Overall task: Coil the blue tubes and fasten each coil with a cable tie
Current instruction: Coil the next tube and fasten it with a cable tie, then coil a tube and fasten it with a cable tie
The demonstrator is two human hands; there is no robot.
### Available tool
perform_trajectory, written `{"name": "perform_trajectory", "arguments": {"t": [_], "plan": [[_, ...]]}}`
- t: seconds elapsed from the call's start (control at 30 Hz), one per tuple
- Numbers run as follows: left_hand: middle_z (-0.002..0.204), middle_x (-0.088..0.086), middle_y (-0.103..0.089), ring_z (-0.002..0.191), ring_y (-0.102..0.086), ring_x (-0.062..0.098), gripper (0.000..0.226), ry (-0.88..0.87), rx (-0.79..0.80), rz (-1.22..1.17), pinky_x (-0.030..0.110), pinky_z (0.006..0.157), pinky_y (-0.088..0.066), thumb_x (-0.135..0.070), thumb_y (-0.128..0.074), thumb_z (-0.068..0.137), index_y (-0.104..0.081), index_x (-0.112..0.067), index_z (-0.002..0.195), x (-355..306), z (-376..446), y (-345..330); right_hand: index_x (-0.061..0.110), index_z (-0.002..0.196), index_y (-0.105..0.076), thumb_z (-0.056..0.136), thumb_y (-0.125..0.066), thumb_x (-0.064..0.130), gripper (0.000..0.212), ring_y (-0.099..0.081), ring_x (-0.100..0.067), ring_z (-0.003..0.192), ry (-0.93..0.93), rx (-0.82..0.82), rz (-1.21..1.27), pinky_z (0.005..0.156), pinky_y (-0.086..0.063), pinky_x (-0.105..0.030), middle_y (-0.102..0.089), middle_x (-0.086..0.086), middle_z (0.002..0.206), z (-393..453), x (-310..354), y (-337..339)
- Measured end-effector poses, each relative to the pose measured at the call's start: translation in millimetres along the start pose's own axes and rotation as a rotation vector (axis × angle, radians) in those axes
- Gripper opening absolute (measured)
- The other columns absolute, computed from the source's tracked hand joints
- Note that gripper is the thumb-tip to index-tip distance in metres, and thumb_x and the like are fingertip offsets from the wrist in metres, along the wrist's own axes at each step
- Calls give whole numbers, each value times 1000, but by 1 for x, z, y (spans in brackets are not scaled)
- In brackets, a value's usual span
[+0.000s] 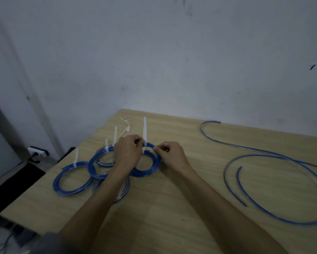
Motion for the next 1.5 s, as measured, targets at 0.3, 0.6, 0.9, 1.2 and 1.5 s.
{"name": "perform_trajectory", "arguments": {"t": [0.3, 0.6, 0.9, 1.2, 1.5], "plan": [[110, 4, -73, 104, -61, 26, 26, -82, -61, 101, 43, 89, -48, -19, -50, 103, -70, -16, 119, -13, -13, -15, 17, 111, -77, 99, -61, 28, 23, -65, -7, 87, 54, 47, -219, 78, -46, -21, -76, 2, 105, -13, -4, 9], [107, -5, -71, 99, -61, 14, 24, -416, 150, -180, 31, 85, -46, -18, -49, 104, -68, -19, 118, -81, -53, -57, 23, 105, -74, 98, -57, 35, 22, -63, -18, 94, 93, -111, -622, 82, -51, -37, -67, 4, 100, -85, -35, 111], [105, 6, -68, 97, -66, 26, 34, -661, 362, -211, 42, 83, -53, -4, -48, 95, -70, -17, 116, -144, -94, -103, 21, 100, -67, 99, -50, 41, 25, -62, -24, 94, 5, -268, -844, 72, -47, -35, -60, 2, 101, -162, -67, 171], [103, -8, -62, 79, -57, 6, 22, -659, 388, -245, 38, 79, -54, -27, -56, 100, -69, -23, 118, -156, -109, -115, 15, 95, -67, 95, -50, 32, 24, -56, -24, 98, -22, -274, -934, 71, -46, -36, -60, -2, 96, -185, -79, 178], [146, 0, -50, 120, -50, 19, 45, -822, 254, -223, 33, 95, -46, -21, -64, 95, -57, -24, 139, -154, -117, -109, 18, 113, -54, 105, -38, 25, 19, -57, -26, 99, 167, -297, -997, 80, -39, -40, -64, -2, 106, -179, -74, 173]]}}
Point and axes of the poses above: each hand's wrist, its own z-axis towards the middle knuckle, its own y-axis out of the back of the hand, x = y × z, the point moved 1 cm from there along z, towards the middle knuckle
